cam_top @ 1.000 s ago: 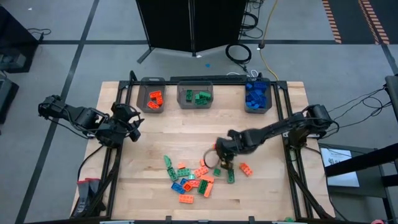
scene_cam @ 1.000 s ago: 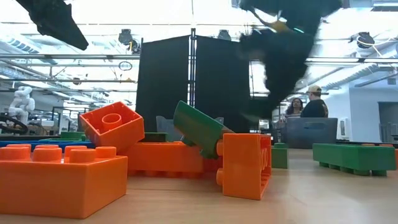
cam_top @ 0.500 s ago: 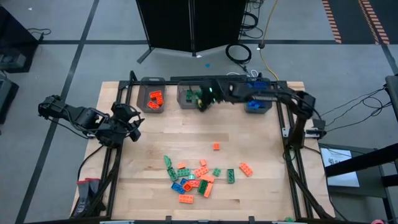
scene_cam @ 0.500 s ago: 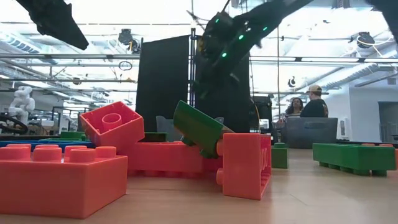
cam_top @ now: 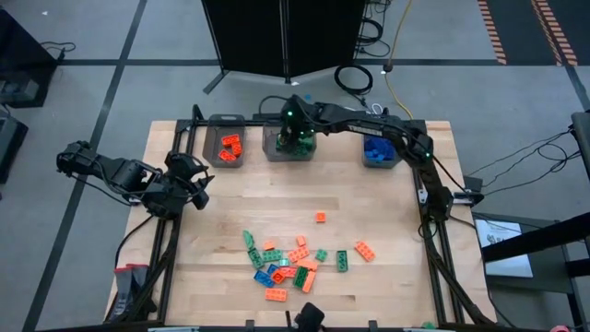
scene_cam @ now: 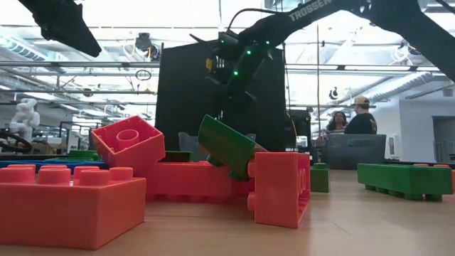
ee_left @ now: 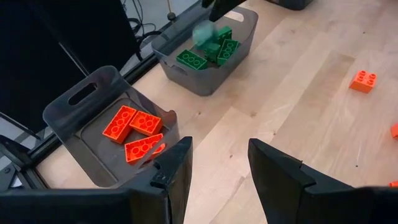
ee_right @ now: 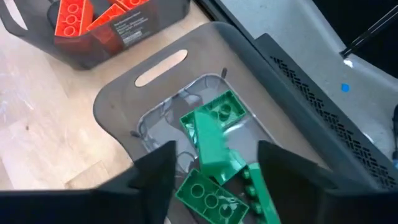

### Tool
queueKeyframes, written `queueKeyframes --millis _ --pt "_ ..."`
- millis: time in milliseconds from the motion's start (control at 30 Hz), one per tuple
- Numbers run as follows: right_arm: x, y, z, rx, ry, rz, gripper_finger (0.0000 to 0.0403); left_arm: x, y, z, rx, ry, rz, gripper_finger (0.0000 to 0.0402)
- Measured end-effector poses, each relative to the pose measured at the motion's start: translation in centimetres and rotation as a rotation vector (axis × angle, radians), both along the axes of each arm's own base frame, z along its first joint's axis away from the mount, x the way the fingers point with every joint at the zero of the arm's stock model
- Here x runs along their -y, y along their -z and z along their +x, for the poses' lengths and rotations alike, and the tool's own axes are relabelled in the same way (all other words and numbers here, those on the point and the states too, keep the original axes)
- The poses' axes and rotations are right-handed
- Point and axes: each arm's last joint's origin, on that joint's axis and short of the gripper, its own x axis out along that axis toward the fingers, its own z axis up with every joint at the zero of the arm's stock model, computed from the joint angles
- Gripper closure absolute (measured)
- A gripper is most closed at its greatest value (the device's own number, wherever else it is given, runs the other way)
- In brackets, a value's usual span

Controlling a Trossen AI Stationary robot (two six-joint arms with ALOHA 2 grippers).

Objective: Sort blocks
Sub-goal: Put the green piece into the middle black bin

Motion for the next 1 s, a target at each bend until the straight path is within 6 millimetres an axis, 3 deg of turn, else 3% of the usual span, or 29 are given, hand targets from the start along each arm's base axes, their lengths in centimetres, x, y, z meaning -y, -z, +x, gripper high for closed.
queueKeyframes --millis 133,267,367,500,600,700,867,1000 --pt "0.1 -0.9 0.2 -0.007 -0.017 -0.021 0.0134 0.0 0.0 0.0 -0.001 0.000 0.000 0.0241" --pt "-1.1 -3.0 -0.2 0.023 -0.156 0.030 0.0135 0.0 0.0 0.0 -0.003 0.002 -0.003 0.0241" --pt "-4.5 -4.7 -0.4 0.021 -0.343 0.104 0.0148 0.0 0.0 0.0 -0.007 0.007 -0.010 0.0241" --pt "-9.8 -4.5 -1.0 -0.158 -0.595 0.146 0.0162 0.7 0.4 1.1 -0.053 0.147 -0.030 0.0241" --pt "-13.0 -4.8 -1.0 -0.209 -0.705 0.139 0.0168 1.5 1.8 2.4 -0.085 0.273 -0.048 0.0241" --pt "-16.4 -5.1 -0.7 -0.211 -0.774 0.133 0.0170 1.9 3.5 3.1 -0.106 0.289 -0.057 0.0241" --pt "-22.3 -2.7 -0.9 -0.303 -0.914 0.156 0.0172 2.1 6.1 3.5 -0.147 0.194 -0.112 0.0241" --pt "-25.3 -0.9 -3.6 -0.442 -0.956 0.212 0.0177 2.2 7.1 3.5 -0.172 0.183 -0.149 0.0241"
